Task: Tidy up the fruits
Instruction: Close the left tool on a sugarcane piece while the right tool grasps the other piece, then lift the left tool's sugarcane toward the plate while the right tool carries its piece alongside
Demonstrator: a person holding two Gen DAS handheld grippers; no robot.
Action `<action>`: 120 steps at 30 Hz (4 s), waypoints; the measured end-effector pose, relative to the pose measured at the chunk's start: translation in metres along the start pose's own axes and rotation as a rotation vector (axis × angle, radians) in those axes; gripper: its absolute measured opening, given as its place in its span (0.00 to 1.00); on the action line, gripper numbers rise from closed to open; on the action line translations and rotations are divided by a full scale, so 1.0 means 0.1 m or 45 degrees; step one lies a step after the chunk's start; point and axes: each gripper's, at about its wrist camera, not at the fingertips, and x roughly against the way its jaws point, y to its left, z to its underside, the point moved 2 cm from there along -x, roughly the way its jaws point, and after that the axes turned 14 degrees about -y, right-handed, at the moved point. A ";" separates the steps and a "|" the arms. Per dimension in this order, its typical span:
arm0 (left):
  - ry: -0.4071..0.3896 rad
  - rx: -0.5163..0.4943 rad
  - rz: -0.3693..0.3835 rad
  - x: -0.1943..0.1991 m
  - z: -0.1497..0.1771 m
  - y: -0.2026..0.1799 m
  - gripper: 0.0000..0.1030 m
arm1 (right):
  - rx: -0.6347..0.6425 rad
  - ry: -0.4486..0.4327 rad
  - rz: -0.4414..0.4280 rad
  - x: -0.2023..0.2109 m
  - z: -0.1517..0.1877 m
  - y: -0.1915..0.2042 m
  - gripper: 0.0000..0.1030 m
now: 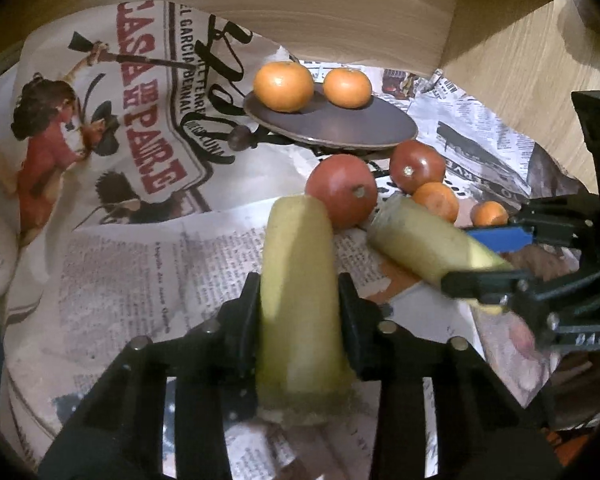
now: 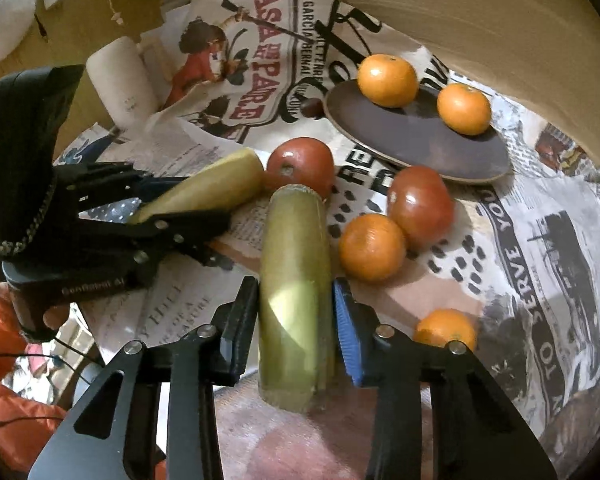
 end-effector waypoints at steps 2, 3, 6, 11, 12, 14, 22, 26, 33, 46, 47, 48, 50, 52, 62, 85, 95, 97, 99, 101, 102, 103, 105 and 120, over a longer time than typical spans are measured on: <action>0.011 0.008 -0.008 0.04 0.00 0.03 0.36 | -0.009 -0.009 -0.003 0.01 0.00 -0.01 0.34; 0.016 0.008 -0.013 0.06 0.00 0.05 0.36 | -0.012 -0.013 -0.004 0.01 0.00 -0.01 0.34; 0.032 -0.009 -0.035 0.09 0.01 0.07 0.36 | -0.010 -0.020 -0.016 -0.04 -0.03 0.00 0.35; 0.032 -0.058 -0.059 0.04 0.03 0.04 0.36 | -0.040 0.002 -0.049 -0.21 -0.06 -0.02 0.35; 0.024 -0.064 -0.065 0.02 0.03 0.03 0.36 | -0.031 -0.006 -0.045 -0.21 -0.06 -0.01 0.35; 0.007 -0.070 -0.066 -0.02 0.03 0.02 0.36 | -0.011 -0.013 -0.035 -0.24 -0.08 0.02 0.34; -0.014 -0.054 -0.053 -0.05 -0.01 0.04 0.36 | 0.050 -0.052 0.007 -0.25 -0.08 0.09 0.33; -0.002 0.009 -0.051 -0.02 -0.05 0.13 0.36 | 0.038 -0.078 0.006 -0.16 -0.11 0.04 0.33; -0.035 0.043 -0.079 0.11 -0.16 0.23 0.36 | 0.009 -0.158 0.013 0.03 -0.27 -0.04 0.33; -0.221 0.031 -0.069 0.38 -0.65 0.14 0.36 | -0.026 -0.327 0.056 0.38 -0.61 -0.22 0.33; -0.239 0.029 -0.068 0.39 -0.70 0.13 0.36 | -0.027 -0.339 0.060 0.41 -0.64 -0.24 0.33; -0.250 0.027 -0.067 0.40 -0.74 0.12 0.36 | -0.028 -0.353 0.064 0.44 -0.67 -0.26 0.33; -0.280 0.029 -0.056 0.41 -0.84 0.09 0.36 | -0.023 -0.378 0.085 0.50 -0.73 -0.29 0.33; -0.302 0.031 -0.045 0.41 -0.93 0.07 0.36 | -0.019 -0.402 0.106 0.55 -0.79 -0.35 0.33; -0.322 0.028 -0.006 0.12 -1.25 -0.05 0.36 | 0.001 -0.424 0.214 0.48 -1.00 -0.70 0.33; -0.123 0.018 0.019 -0.88 -1.41 0.00 0.36 | 0.071 -0.176 0.190 -0.45 -1.16 -1.15 0.33; -0.100 -0.003 0.041 -1.04 -1.48 -0.05 0.36 | 0.079 -0.138 0.171 -0.67 -1.18 -1.13 0.33; -0.096 -0.002 0.043 -1.07 -1.49 -0.06 0.36 | 0.068 -0.136 0.163 -0.69 -1.19 -1.16 0.33; -0.093 -0.001 0.042 -1.10 -1.51 -0.05 0.36 | 0.056 -0.132 0.155 -0.72 -1.19 -1.17 0.33; -0.086 -0.002 0.042 -1.16 -1.54 -0.06 0.36 | 0.048 -0.130 0.148 -0.75 -1.19 -1.18 0.33; -0.082 0.000 0.044 -1.18 -1.54 -0.05 0.36 | 0.048 -0.125 0.145 -0.77 -1.19 -1.19 0.33; -0.081 0.001 0.046 -1.19 -1.55 -0.05 0.36 | 0.046 -0.116 0.145 -0.79 -1.19 -1.20 0.33; -0.075 0.004 0.052 -1.21 -1.56 -0.04 0.36 | 0.062 -0.107 0.147 -0.81 -1.18 -1.18 0.33; -0.054 -0.097 0.060 -1.34 -1.50 -0.20 0.36 | 0.018 -0.056 0.092 -0.76 -1.01 -1.22 0.33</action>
